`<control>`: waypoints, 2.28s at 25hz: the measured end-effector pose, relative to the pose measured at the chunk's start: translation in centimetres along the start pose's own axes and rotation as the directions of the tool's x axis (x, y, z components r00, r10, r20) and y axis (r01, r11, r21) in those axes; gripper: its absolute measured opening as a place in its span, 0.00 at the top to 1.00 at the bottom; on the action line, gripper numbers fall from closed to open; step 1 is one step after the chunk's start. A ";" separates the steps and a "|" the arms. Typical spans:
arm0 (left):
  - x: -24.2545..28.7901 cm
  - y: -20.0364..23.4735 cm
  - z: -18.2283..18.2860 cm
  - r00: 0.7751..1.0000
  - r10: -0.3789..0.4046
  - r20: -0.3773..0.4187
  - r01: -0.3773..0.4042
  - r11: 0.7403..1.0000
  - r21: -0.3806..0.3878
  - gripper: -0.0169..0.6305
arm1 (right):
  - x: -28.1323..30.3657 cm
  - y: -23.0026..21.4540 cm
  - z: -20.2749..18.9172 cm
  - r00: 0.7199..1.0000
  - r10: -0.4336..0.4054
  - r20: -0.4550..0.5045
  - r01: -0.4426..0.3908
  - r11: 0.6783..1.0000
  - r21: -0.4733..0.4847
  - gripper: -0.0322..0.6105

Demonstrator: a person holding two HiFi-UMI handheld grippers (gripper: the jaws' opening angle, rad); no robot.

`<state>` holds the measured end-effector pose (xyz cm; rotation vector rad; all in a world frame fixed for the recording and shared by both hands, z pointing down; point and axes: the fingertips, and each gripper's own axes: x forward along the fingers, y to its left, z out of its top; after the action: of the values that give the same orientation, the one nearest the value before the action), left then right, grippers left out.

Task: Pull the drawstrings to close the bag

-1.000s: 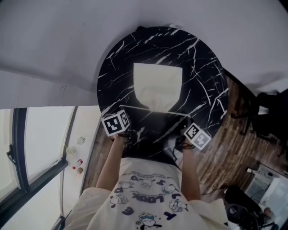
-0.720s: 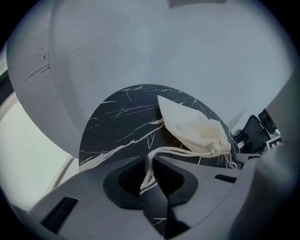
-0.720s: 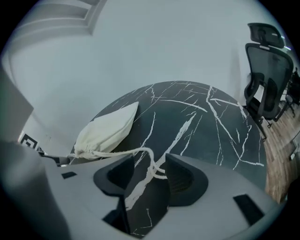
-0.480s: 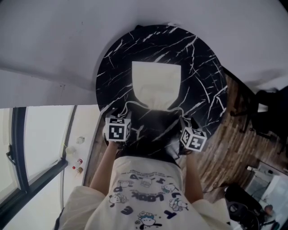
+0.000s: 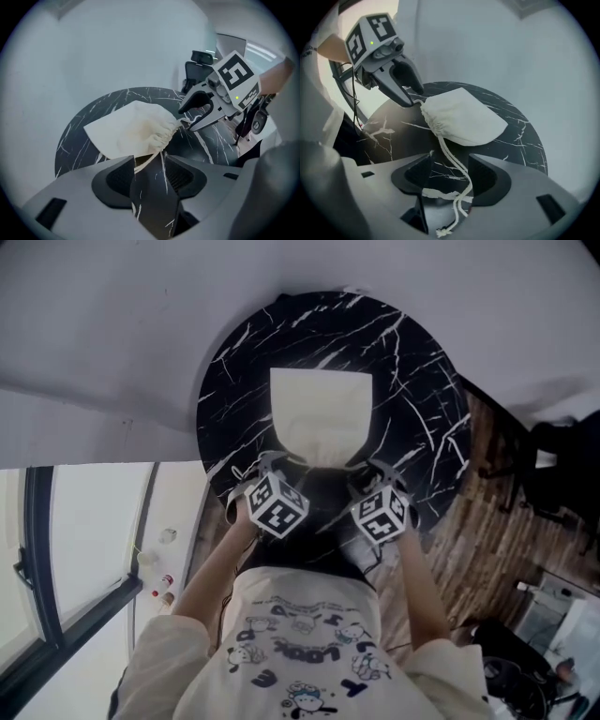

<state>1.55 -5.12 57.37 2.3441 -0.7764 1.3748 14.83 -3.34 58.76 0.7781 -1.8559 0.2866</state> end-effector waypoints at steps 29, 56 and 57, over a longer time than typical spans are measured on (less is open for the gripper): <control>3.4 -0.9 -0.1 0.999 -0.030 -0.032 0.017 0.933 -0.359 0.90 | 0.9 -0.5 1.7 0.996 -0.030 0.083 -0.006 0.912 0.410 0.92; 2.7 1.7 -1.7 0.994 0.071 0.079 0.026 0.557 -0.830 0.90 | 1.1 -2.5 -1.2 0.973 -0.199 0.121 -0.040 0.368 0.929 0.92; 2.7 1.7 -1.9 0.995 0.065 0.078 0.030 0.549 -0.835 0.90 | 1.2 -2.5 -1.3 0.973 -0.199 0.121 -0.042 0.361 0.932 0.92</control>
<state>0.33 -6.29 60.66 1.6058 -1.1621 0.6121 17.10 -4.96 59.97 1.7407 -1.7274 1.3501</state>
